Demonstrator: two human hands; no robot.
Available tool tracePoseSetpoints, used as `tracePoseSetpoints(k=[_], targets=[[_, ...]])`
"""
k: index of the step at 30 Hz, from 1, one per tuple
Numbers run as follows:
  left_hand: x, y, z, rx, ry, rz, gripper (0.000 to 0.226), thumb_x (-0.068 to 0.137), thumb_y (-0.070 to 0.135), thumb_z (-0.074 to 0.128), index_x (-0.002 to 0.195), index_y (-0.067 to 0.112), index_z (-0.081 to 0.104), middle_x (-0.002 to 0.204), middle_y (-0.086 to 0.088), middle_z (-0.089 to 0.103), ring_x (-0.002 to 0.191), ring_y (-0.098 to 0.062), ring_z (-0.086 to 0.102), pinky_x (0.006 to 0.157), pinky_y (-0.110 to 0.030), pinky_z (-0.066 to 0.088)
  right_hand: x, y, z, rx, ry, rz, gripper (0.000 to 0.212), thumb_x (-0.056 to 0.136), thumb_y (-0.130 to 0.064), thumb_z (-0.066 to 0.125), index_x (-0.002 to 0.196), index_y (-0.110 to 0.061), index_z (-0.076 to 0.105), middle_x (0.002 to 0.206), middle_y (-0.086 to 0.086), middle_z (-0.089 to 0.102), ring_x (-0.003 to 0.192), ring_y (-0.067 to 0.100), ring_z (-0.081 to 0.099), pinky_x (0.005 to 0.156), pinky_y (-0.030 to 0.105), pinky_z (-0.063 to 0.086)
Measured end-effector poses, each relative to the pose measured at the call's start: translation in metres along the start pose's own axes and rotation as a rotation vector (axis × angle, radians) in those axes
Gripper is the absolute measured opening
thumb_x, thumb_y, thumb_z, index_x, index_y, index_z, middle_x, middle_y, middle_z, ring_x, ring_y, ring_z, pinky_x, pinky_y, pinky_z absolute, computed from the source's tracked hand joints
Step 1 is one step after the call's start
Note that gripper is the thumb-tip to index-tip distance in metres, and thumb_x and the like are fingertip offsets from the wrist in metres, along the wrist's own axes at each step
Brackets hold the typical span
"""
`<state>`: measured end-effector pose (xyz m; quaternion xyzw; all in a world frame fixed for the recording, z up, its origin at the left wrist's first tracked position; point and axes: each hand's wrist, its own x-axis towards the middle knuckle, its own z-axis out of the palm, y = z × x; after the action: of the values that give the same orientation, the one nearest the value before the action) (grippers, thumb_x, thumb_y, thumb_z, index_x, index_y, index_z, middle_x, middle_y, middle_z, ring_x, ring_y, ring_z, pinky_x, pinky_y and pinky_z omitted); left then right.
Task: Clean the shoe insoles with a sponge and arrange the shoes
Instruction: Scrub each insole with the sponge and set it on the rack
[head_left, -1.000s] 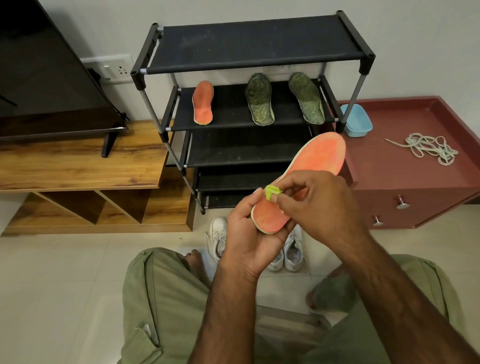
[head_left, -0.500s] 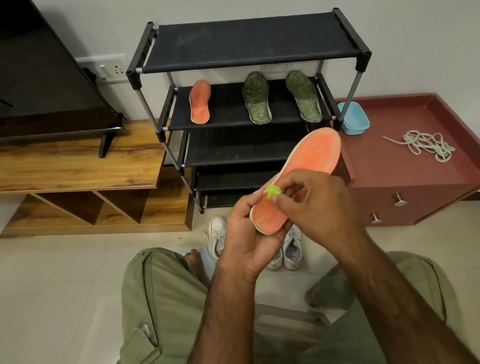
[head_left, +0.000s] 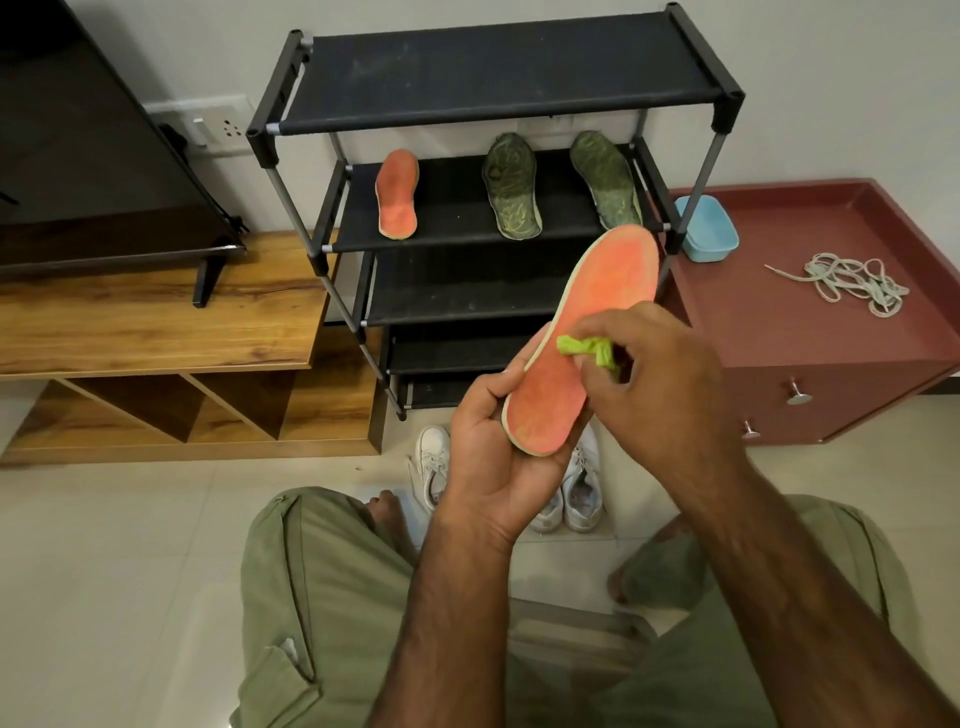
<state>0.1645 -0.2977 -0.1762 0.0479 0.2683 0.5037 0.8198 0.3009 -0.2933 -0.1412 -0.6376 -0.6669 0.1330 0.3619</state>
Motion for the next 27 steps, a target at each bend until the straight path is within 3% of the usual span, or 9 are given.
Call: tracePoseSetpoints(k=[8, 13, 17, 22, 25, 27], targets=[[0.002, -0.002, -0.008, 0.013, 0.018, -0.022, 0.056, 0.098, 0.024, 0.045, 0.149, -0.001, 0.047, 0.149, -0.024, 0.051, 0.145, -0.035, 0.042, 0.125, -0.044, 0.026, -0.004, -0.004, 0.004, -0.066, -0.226, -0.03, 0.012, 0.089, -0.038, 0.077, 0.099, -0.034, 0.077, 0.093, -0.012, 0.068, 0.083, 0.007, 0.061, 0.078, 0.034, 0.055], [0.003, -0.001, -0.001, 0.017, 0.011, 0.008, 0.05, 0.101, 0.022, 0.04, 0.146, 0.003, 0.052, 0.141, -0.022, 0.059, 0.128, -0.033, 0.056, 0.113, -0.043, 0.042, 0.009, 0.0, -0.005, -0.19, -0.104, 0.073, 0.015, 0.091, -0.045, 0.071, 0.102, -0.037, 0.077, 0.096, -0.011, 0.071, 0.083, 0.012, 0.063, 0.078, 0.037, 0.055], [0.003, 0.0, -0.004, 0.029, -0.011, -0.015, 0.049, 0.101, 0.022, 0.041, 0.144, 0.001, 0.054, 0.139, -0.023, 0.059, 0.131, -0.034, 0.053, 0.123, -0.043, 0.03, 0.005, -0.003, -0.009, -0.022, -0.406, 0.122, 0.008, 0.084, -0.048, 0.075, 0.091, -0.044, 0.078, 0.083, -0.019, 0.075, 0.077, 0.003, 0.069, 0.075, 0.039, 0.06], [0.005, -0.001, -0.001, 0.048, -0.027, 0.011, 0.049, 0.101, 0.021, 0.042, 0.145, 0.003, 0.053, 0.147, -0.023, 0.054, 0.132, -0.033, 0.051, 0.124, -0.043, 0.028, 0.005, -0.004, -0.008, -0.162, -0.156, 0.138, 0.014, 0.089, -0.052, 0.07, 0.093, -0.041, 0.077, 0.084, -0.017, 0.073, 0.076, 0.008, 0.066, 0.071, 0.034, 0.057], [0.002, 0.001, 0.001, 0.046, -0.007, 0.009, 0.047, 0.102, 0.022, 0.039, 0.141, 0.003, 0.057, 0.14, -0.022, 0.061, 0.126, -0.032, 0.06, 0.113, -0.039, 0.045, 0.004, -0.006, -0.008, -0.114, -0.368, 0.175, 0.009, 0.086, -0.05, 0.075, 0.089, -0.041, 0.077, 0.085, -0.02, 0.074, 0.079, 0.003, 0.067, 0.076, 0.037, 0.06], [0.001, 0.001, 0.0, 0.037, 0.005, 0.005, 0.045, 0.102, 0.021, 0.039, 0.139, 0.003, 0.058, 0.137, -0.021, 0.062, 0.124, -0.031, 0.061, 0.111, -0.039, 0.047, 0.003, -0.006, -0.008, -0.119, -0.387, 0.21, 0.01, 0.085, -0.052, 0.075, 0.087, -0.042, 0.077, 0.085, -0.021, 0.073, 0.079, 0.002, 0.067, 0.077, 0.037, 0.06]])
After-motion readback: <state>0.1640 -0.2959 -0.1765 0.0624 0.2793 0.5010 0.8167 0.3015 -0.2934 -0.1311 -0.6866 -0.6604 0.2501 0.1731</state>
